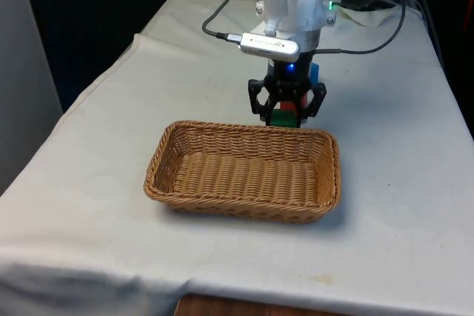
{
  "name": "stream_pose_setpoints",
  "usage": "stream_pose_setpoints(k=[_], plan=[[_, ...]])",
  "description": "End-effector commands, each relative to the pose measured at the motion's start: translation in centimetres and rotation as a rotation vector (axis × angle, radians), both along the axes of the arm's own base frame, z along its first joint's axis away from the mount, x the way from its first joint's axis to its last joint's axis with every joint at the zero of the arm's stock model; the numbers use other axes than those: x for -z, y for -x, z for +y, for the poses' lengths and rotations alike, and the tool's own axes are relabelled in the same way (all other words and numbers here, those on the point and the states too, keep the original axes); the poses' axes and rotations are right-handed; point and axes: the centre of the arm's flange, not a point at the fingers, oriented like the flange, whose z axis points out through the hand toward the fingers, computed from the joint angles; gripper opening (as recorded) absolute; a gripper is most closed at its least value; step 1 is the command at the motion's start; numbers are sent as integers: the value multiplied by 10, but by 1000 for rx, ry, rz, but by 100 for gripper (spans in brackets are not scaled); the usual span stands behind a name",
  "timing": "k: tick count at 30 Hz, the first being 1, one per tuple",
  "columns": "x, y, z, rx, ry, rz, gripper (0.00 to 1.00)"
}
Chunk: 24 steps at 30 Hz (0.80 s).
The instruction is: Pick up exactly two blocks and place them into the basket.
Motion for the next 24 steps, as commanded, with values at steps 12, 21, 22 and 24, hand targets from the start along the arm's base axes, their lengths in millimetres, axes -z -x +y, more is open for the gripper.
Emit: stream_pose_setpoints(k=[12, 21, 22, 24], plan=[[-44, -8, 6, 53, -13, -32, 2], [-74, -12, 12, 88, -23, -61, 2], [-80, -13, 15, 93, -25, -68, 2], [-85, -16, 18, 98, -28, -77, 2]])
